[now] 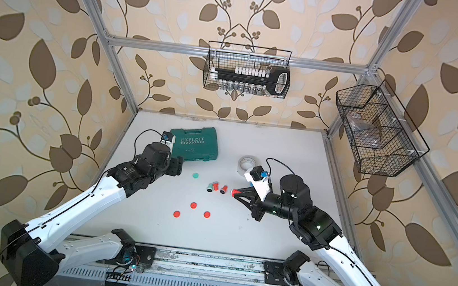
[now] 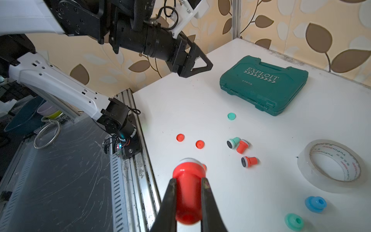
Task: Close the stamp cap
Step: Move the cover to the center of the board.
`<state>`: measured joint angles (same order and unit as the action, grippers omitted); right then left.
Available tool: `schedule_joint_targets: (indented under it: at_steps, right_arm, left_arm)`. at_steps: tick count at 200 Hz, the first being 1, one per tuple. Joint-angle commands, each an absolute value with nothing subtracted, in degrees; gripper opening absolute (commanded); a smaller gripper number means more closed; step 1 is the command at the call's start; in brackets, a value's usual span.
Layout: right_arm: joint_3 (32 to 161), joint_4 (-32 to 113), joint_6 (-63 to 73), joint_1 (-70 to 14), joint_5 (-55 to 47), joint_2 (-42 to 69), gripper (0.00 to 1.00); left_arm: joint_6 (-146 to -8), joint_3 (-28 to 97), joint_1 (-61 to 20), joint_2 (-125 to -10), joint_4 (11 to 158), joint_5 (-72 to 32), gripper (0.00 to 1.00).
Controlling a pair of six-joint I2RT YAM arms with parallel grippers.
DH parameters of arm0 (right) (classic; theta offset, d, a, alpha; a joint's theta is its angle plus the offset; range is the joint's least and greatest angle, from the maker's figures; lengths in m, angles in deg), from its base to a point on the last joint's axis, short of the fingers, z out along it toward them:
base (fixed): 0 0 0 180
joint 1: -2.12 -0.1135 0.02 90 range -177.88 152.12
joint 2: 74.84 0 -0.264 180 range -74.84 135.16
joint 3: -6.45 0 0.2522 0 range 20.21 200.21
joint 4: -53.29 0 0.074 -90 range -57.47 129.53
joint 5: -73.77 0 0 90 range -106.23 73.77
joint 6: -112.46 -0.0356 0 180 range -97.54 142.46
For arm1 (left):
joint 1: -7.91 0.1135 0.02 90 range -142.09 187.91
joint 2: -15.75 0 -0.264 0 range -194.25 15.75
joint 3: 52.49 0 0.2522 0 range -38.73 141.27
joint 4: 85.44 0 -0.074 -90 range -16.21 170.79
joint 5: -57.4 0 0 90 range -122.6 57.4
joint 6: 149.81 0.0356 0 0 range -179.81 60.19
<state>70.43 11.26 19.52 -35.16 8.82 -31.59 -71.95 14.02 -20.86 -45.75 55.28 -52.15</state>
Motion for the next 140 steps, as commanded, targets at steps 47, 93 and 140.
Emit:
schedule_joint_targets:
  at_steps: [47, 93, 140]
  right_arm:
    - [72.3, 5.2, 27.4, -35.3, 10.3, -34.1, 0.00]
    - [72.7, 4.6, 26.4, -35.4, 11.1, -33.7, 0.00]
    - [72.6, 4.7, 22.6, -35.3, 9.3, -32.1, 0.00]
  left_arm:
    - [-80.6, 11.8, -20.1, -41.6, 52.4, -58.1, 0.78]
    - [-81.3, 12.3, -20.1, -39.4, 49.7, -55.7, 0.78]
    - [-81.1, 14.1, -20.1, -36.8, 45.1, -50.2, 0.78]
